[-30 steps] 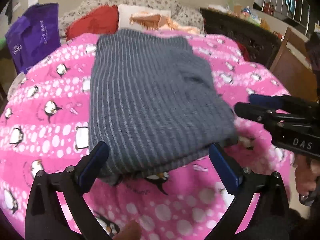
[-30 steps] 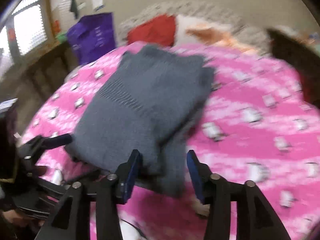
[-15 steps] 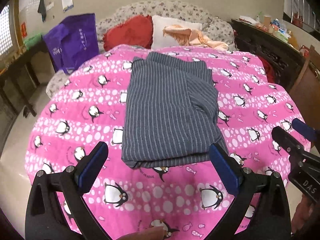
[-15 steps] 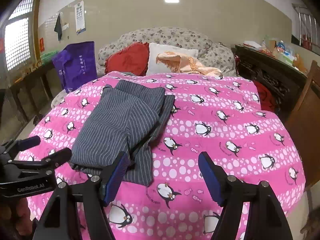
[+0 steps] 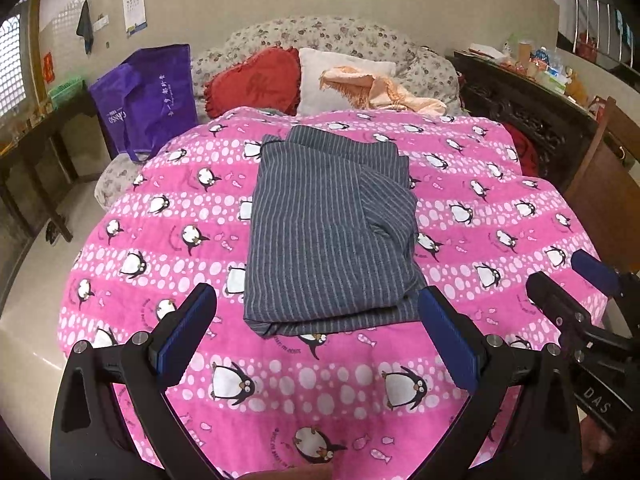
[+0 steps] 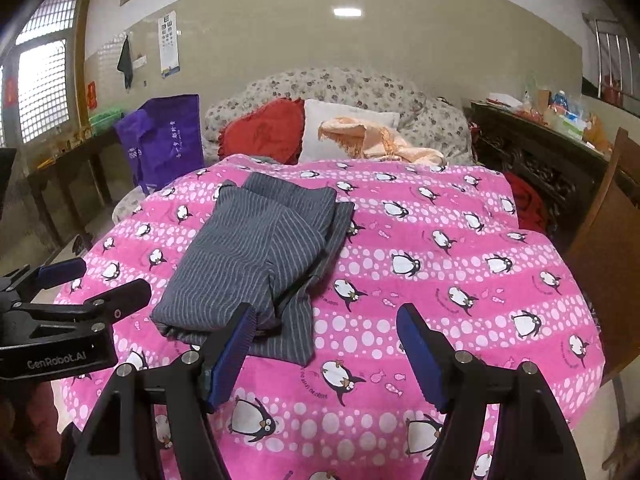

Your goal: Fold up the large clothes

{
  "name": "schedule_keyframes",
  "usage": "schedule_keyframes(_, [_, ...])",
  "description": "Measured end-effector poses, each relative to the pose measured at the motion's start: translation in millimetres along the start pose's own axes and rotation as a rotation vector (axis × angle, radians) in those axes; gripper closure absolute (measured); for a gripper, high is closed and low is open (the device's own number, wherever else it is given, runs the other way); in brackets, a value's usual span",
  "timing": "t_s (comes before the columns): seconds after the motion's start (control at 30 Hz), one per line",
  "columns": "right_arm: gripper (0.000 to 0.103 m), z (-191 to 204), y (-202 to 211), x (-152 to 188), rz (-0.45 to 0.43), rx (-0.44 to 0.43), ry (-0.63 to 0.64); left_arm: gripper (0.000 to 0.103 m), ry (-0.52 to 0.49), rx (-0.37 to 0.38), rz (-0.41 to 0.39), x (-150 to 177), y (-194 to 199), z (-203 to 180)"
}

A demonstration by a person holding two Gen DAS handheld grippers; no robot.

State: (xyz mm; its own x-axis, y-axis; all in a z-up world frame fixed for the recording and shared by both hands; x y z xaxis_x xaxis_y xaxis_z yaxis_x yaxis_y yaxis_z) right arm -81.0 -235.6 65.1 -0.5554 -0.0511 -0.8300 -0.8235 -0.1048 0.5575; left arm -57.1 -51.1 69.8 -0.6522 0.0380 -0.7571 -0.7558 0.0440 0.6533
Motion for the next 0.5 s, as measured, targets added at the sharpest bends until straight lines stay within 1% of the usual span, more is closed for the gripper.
schedule_keyframes(0.2, [0.033,-0.1,2.6,1.2,-0.003,0.001,-0.002,0.002,-0.013,-0.024,-0.005,-1.5,3.5,0.3])
schedule_keyframes(0.4, [0.033,-1.7,4.8,0.5,-0.001,-0.006,-0.012,0.002,-0.017,-0.018,-0.015,-2.2,4.8,-2.2])
schedule_keyframes(0.5, [0.033,-0.1,1.2,0.6,0.009,-0.012,-0.007,0.002,-0.034,-0.04,-0.011,-1.1,2.2,-3.8])
Point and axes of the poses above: each gripper's, at about its wrist camera, not at the fingertips, and y roughly against the way its jaws point, z to its left, x to its underside, the point moved 3 cm from there along -y, roughly the way its jaws point, and after that the axes turned 2 degrees about -z, right-handed, at the moved point
